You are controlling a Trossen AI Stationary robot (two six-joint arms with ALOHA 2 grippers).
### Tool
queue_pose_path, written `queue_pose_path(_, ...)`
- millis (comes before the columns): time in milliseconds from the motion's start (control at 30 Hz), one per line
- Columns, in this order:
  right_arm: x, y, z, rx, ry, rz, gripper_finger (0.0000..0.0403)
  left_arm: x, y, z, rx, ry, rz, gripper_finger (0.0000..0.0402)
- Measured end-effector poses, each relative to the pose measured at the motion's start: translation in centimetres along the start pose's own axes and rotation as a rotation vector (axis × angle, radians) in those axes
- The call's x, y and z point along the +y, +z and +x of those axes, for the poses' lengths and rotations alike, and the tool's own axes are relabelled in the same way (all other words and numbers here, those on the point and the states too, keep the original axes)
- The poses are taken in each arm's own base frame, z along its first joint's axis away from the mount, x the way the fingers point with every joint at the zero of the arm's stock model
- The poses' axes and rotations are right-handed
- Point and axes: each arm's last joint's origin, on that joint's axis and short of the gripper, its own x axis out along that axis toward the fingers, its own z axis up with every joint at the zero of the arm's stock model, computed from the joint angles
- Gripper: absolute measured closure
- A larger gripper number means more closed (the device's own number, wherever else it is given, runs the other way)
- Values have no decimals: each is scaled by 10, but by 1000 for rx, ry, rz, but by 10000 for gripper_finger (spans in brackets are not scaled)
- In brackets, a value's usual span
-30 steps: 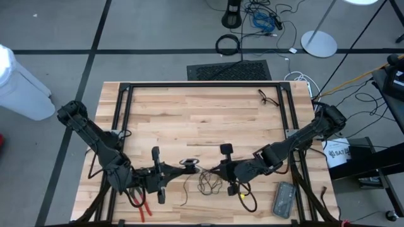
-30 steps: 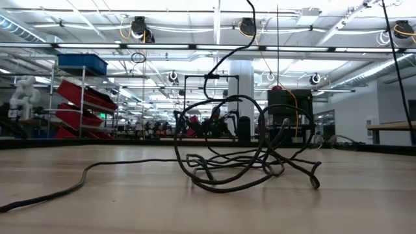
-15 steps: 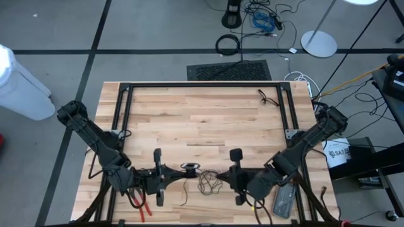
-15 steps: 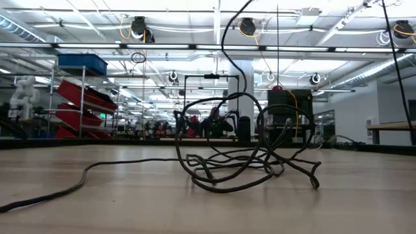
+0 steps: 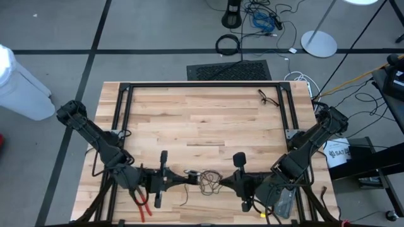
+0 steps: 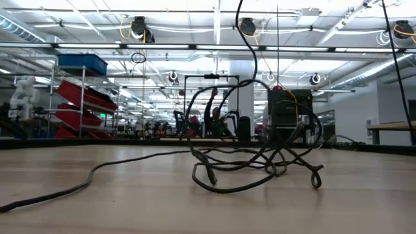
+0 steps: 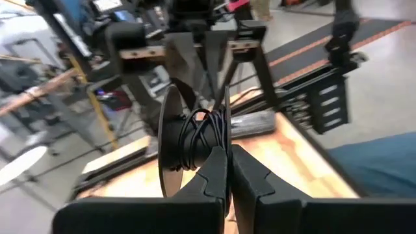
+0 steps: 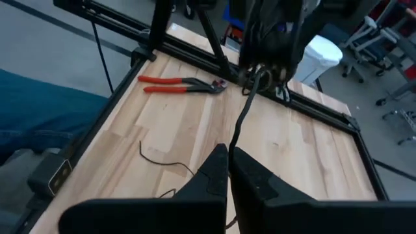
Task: Coil cords
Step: Coil the black wire onto the black spool
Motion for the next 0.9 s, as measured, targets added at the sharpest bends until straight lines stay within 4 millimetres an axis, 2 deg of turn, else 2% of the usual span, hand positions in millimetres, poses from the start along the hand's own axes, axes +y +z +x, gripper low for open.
queue_pose_path(300,-3,12,-4,-44,-1,-80,403,12,-11,10,56,-56,-55,393)
queue_pose_path(600,-13,25,-2,-129,-38,-147,403,17,-13,15,25,-218,-111,393)
queue_pose_path(733,-21,30,9,-169,-76,-174,403,18,-13,17,19,-236,-116,393)
queue_pose_path(900,-28,31,32,-206,-65,-191,403,17,-13,17,14,-262,-119,393)
